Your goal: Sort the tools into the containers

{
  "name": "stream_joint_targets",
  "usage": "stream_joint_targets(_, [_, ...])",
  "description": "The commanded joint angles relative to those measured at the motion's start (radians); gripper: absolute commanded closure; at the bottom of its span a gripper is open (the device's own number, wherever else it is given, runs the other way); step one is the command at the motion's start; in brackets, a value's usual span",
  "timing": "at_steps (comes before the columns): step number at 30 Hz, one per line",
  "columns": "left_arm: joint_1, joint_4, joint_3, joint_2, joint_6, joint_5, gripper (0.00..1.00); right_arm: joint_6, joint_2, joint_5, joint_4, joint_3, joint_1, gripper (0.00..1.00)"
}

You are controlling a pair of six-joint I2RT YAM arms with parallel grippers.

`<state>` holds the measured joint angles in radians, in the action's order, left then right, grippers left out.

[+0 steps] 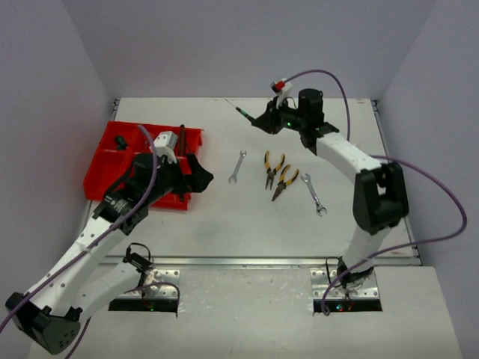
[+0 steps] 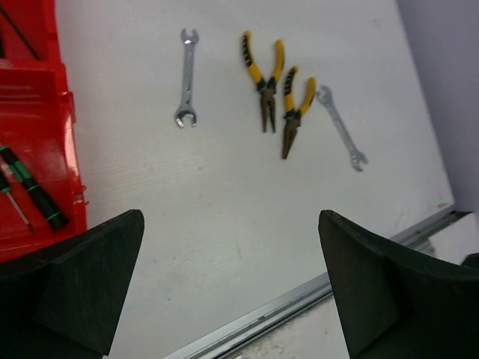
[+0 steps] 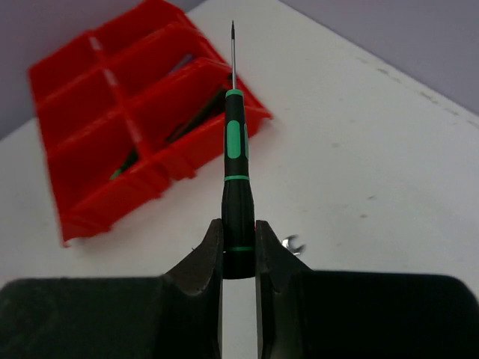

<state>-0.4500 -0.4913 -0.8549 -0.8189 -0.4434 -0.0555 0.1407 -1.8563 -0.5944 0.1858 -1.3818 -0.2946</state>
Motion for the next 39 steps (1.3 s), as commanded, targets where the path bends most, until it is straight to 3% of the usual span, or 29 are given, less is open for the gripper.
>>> stream_joint_targets(1, [0.007, 0.379, 0.061, 0.138, -0.211, -0.114, 0.0, 0.384, 0.307, -0.11, 0.429, 0.349, -0.018, 1.0])
stream_joint_targets(3, [0.007, 0.558, 0.139, 0.161, -0.267, -0.17, 0.0, 0.491, 0.412, -0.123, 0.544, 0.491, -0.052, 1.0])
stream_joint_targets(7, [0.006, 0.683, 0.161, 0.11, -0.284, -0.216, 0.01, 0.603, 0.542, -0.124, 0.68, 0.666, -0.13, 1.0])
stream_joint_targets(12, [0.001, 0.845, 0.211, 0.059, -0.347, -0.352, 0.09, 0.647, 0.667, -0.125, 0.709, 0.743, -0.205, 1.0])
stream_joint_targets(16, [-0.006, 0.824, 0.203, -0.001, -0.365, -0.38, 0.21, 0.641, 0.696, -0.163, 0.711, 0.741, -0.257, 1.0])
stream_joint_targets(19, [-0.007, 0.781, 0.172, -0.06, -0.361, -0.432, 0.4, 0.633, 0.7, -0.171, 0.713, 0.749, -0.279, 1.0])
stream_joint_targets(20, [-0.009, 0.785, 0.171, -0.062, -0.362, -0.443, 0.41, 0.631, 0.702, -0.17, 0.715, 0.75, -0.282, 1.0])
stream_joint_targets(21, [-0.01, 0.802, 0.175, -0.06, -0.365, -0.45, 0.58, 0.627, 0.705, -0.17, 0.717, 0.755, -0.29, 1.0])
stream_joint_targets(24, [-0.013, 0.876, 0.197, -0.041, -0.383, -0.476, 0.78, 0.623, 0.699, -0.163, 0.723, 0.762, -0.305, 1.0])
stream_joint_targets(31, [-0.018, 0.971, 0.2, -0.043, -0.405, -0.557, 0.79, 0.645, 0.65, -0.147, 0.775, 0.756, -0.321, 1.0])
stream_joint_targets(34, [-0.018, 0.963, 0.199, -0.053, -0.395, -0.554, 0.86, 0.659, 0.629, -0.152, 0.795, 0.75, -0.325, 1.0])
stream_joint_targets(37, [-0.018, 0.87, 0.162, -0.06, -0.338, -0.494, 1.0, 0.651, 0.627, -0.145, 0.794, 0.761, -0.328, 0.99])
stream_joint_targets(38, [-0.018, 0.819, 0.141, -0.063, -0.301, -0.448, 1.0, 0.647, 0.632, -0.134, 0.79, 0.768, -0.328, 0.95])
stream_joint_targets(39, [-0.018, 0.718, 0.097, -0.07, -0.253, -0.401, 1.0, 0.638, 0.643, -0.111, 0.78, 0.78, -0.327, 0.81])
